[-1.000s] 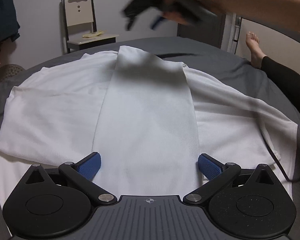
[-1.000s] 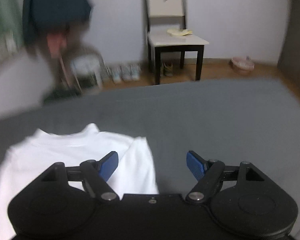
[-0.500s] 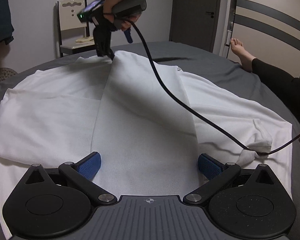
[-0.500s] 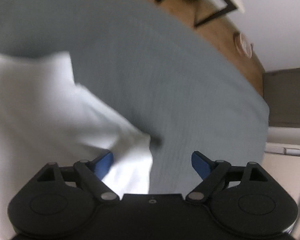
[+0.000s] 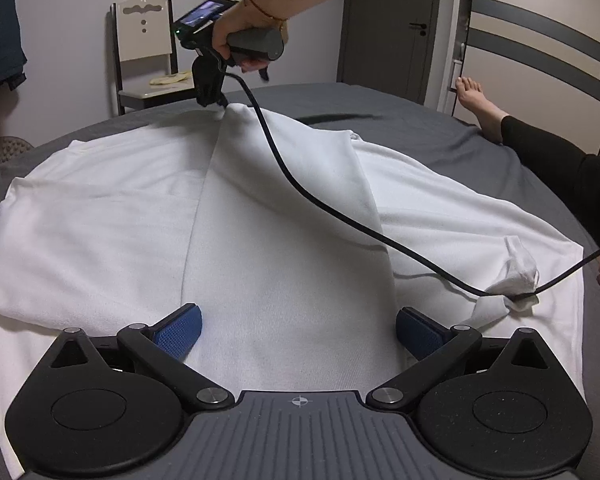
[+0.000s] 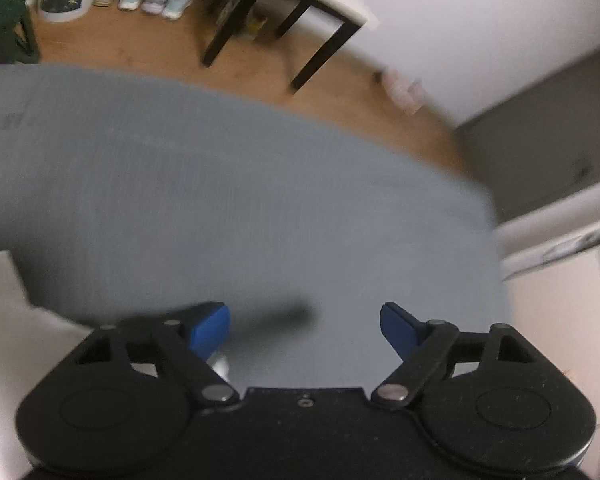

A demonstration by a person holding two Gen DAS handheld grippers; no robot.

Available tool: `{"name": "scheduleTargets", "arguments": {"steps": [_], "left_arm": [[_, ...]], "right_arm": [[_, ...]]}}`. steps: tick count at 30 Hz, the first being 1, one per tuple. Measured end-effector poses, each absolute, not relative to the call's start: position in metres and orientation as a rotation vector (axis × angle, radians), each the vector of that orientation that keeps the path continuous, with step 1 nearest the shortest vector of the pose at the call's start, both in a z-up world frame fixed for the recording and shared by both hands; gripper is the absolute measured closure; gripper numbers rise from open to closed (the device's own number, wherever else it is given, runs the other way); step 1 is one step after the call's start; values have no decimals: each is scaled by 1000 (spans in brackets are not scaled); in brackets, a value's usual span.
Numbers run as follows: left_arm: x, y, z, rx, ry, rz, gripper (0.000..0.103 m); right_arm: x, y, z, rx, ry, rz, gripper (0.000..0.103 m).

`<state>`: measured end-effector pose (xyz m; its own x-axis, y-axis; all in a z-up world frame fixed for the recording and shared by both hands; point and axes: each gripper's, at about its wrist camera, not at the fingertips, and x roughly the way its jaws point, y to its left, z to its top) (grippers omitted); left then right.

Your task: Fold clothes

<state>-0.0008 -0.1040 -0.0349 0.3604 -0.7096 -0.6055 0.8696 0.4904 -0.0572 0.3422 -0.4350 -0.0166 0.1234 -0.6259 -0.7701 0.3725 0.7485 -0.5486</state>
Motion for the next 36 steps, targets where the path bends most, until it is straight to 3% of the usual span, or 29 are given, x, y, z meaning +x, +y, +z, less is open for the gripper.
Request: {"name": "scheduleTargets", "arguments": {"steps": [7, 13, 15, 19, 22, 27, 36], "left_arm": [[1, -86, -23, 272, 654, -1033, 0], [1, -64, -11, 251, 688, -1015, 0], [1, -57, -7, 245, 699, -1009, 0], [1, -39, 4, 215, 693, -987, 0], [17, -5, 27, -11, 538, -868, 0], [55, 40, 20, -432, 571, -676, 0], [68, 7, 3, -343, 649, -683, 0]], "right_arm": [[264, -453, 39, 3, 1001, -390, 22], [180, -475, 18, 426, 943, -38, 23], [168, -465, -2, 397, 986, -41, 23], [137, -437, 7, 241, 886, -20, 24], [96, -405, 25, 183, 790, 141, 21], [-5, -297, 29, -7, 761, 482, 21], [-131, -153, 6, -401, 792, 565, 27]]}}
